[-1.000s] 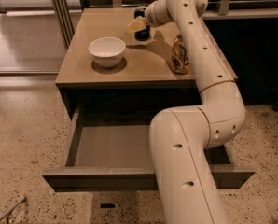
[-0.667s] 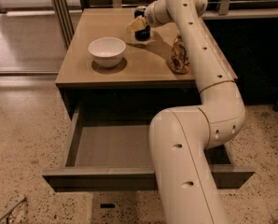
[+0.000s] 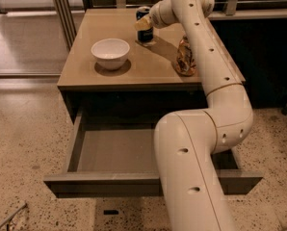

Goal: Place pepsi can into top drawer

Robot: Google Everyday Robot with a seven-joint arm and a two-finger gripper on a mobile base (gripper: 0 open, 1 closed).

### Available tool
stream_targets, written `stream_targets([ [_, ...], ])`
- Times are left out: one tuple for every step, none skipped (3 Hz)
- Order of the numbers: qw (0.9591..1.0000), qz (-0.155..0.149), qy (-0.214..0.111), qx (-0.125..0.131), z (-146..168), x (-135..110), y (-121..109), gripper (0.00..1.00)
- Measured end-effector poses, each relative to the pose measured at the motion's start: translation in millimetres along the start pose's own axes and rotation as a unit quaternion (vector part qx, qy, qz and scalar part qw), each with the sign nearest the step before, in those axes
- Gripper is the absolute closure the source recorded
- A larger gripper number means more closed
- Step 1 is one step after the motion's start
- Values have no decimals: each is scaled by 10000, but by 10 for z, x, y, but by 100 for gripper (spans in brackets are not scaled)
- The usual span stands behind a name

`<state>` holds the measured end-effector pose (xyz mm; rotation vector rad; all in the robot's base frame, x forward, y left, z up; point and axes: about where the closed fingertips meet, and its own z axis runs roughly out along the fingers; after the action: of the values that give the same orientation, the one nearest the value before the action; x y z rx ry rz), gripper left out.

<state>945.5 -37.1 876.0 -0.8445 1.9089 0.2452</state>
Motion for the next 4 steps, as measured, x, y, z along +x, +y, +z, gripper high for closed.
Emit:
stream_targets([
  [10000,0,0,0,0,0,0,89],
  [10000,-1,1,-1,0,0,1,100],
  [9998,-110,126,-74,-86,-10,41,100],
  [9991,-299,225,-223,-346,-139,111,100],
])
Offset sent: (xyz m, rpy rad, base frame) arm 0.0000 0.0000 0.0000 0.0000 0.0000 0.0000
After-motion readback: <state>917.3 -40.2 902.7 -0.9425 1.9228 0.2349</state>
